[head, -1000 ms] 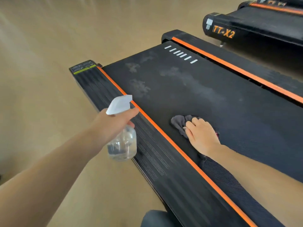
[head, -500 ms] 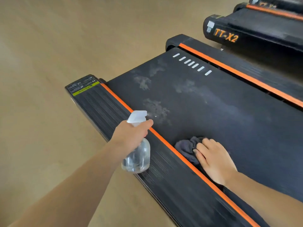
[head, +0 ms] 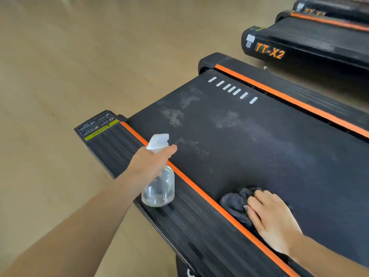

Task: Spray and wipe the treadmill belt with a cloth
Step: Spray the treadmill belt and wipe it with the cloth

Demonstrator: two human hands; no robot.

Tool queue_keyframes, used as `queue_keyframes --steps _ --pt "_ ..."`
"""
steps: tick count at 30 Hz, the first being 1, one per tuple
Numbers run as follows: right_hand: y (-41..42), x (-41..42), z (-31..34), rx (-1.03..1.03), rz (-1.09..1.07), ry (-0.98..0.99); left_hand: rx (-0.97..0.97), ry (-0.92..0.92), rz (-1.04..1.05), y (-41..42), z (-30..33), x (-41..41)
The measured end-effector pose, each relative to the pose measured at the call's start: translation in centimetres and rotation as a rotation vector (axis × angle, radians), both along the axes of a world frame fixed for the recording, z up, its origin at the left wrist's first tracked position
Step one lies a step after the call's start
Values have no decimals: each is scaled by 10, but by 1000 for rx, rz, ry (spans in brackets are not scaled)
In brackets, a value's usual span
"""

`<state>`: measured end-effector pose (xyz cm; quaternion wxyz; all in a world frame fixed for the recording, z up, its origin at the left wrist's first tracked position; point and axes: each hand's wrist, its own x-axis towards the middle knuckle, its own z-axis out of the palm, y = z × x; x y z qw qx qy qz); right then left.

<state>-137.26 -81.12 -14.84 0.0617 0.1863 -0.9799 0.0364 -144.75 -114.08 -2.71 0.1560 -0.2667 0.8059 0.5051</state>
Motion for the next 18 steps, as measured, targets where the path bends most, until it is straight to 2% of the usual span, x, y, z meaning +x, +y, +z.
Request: queue_keyframes --steps 7,11,15,18 --pt "-26 -32 8 18 166 68 49 81 30 -1 -3 -10" --pt "-92 -98 1 25 291 104 101 312 39 -6 -6 -22" --pt "-150 -177 -7 -2 309 106 103 510 77 -12 -22 -30" --pt "-183 -228 -9 -23 262 134 261 566 183 -14 -41 -31"
